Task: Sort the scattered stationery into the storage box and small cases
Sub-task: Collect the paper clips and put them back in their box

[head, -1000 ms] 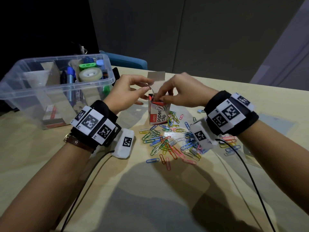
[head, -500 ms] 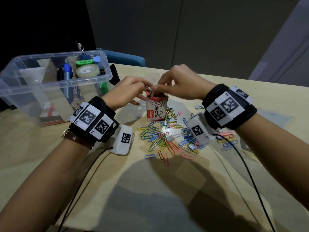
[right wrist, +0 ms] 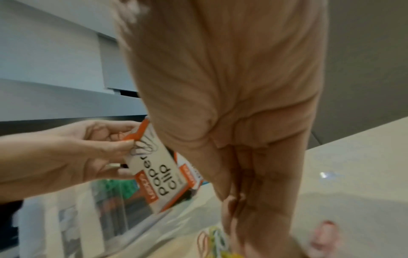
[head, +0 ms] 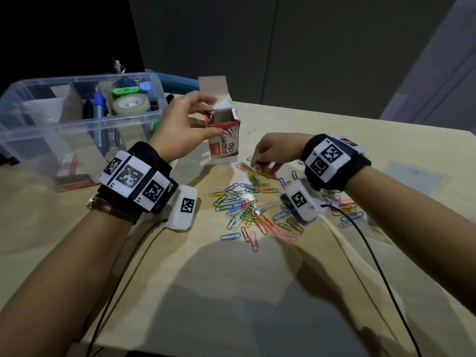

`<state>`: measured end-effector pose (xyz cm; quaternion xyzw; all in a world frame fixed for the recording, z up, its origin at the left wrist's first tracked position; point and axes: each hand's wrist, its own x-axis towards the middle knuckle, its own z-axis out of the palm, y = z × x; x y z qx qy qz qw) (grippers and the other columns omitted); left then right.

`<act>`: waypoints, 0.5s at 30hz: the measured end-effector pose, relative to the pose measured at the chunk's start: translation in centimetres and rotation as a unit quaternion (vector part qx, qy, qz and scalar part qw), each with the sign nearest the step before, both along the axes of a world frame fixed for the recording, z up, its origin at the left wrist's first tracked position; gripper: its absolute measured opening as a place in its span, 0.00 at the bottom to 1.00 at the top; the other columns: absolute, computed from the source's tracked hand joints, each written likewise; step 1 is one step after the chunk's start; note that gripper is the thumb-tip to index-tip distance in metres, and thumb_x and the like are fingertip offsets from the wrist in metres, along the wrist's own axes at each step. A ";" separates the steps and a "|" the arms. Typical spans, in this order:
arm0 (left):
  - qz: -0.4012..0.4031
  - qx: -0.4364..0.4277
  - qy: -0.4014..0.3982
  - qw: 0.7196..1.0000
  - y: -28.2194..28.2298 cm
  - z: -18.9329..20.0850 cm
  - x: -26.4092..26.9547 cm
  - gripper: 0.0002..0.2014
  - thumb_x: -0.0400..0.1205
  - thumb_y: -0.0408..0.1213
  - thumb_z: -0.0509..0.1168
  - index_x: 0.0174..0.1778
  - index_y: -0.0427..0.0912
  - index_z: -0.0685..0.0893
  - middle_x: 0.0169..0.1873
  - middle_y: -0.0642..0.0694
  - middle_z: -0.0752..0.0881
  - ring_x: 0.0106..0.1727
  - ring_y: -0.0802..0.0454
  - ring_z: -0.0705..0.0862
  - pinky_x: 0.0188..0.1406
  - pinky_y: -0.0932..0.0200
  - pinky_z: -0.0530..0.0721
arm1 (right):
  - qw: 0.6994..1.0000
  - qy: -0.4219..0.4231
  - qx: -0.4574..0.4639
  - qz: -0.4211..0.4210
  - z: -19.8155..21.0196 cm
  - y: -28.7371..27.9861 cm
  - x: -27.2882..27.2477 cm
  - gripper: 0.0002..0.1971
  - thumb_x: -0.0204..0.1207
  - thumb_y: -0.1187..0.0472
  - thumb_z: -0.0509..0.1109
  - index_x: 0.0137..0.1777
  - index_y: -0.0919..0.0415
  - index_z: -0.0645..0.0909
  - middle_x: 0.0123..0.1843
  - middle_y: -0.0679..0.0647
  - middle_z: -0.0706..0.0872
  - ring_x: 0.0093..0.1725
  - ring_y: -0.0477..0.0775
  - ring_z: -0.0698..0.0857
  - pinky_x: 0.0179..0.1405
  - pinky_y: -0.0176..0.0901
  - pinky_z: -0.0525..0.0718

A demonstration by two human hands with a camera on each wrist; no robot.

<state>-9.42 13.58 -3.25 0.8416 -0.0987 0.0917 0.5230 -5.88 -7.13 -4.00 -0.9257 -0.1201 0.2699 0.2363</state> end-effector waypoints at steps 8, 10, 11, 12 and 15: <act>0.002 0.023 0.014 1.000 0.2 -0.2 0.2 0.30 0.72 0.31 0.77 0.70 0.44 0.76 0.60 0.46 0.83 0.55 0.51 0.87 0.52 0.54 0.88 | 0.996 0.000 -0.053 0.077 0.9 0.2 -0.2 0.17 0.74 0.60 0.77 0.58 0.71 0.85 0.50 0.59 0.89 0.35 0.43 0.87 0.37 0.33 0.88; 0.004 0.025 0.011 1.000 0.1 -0.2 0.2 0.30 0.73 0.30 0.77 0.70 0.45 0.76 0.59 0.47 0.83 0.56 0.51 0.87 0.52 0.56 0.88 | 0.996 0.012 -0.017 0.090 0.2 1.0 -0.8 0.17 0.74 0.59 0.77 0.59 0.68 0.84 0.50 0.58 0.88 0.41 0.48 0.87 0.39 0.33 0.88; 0.007 0.027 0.008 1.000 0.2 -0.2 0.1 0.30 0.73 0.30 0.76 0.71 0.45 0.75 0.59 0.48 0.83 0.56 0.51 0.86 0.51 0.56 0.88 | 0.995 0.021 0.005 0.101 0.0 1.5 -1.1 0.17 0.74 0.58 0.77 0.59 0.66 0.83 0.49 0.55 0.88 0.44 0.49 0.87 0.40 0.34 0.87; 0.011 0.029 0.005 0.999 0.1 -0.2 0.1 0.30 0.74 0.30 0.76 0.71 0.45 0.75 0.59 0.49 0.82 0.56 0.51 0.86 0.51 0.56 0.88 | 0.993 0.032 0.014 0.116 -0.1 2.0 -1.5 0.18 0.72 0.57 0.78 0.60 0.64 0.83 0.48 0.53 0.87 0.46 0.50 0.87 0.41 0.34 0.87; 0.015 0.032 0.003 0.999 0.2 -0.2 0.1 0.30 0.74 0.30 0.76 0.72 0.45 0.74 0.60 0.49 0.82 0.57 0.51 0.85 0.52 0.55 0.88 | 0.981 0.006 -0.036 0.190 0.0 2.7 -2.5 0.27 0.59 0.49 0.86 0.58 0.55 0.83 0.50 0.51 0.87 0.50 0.50 0.86 0.51 0.39 0.85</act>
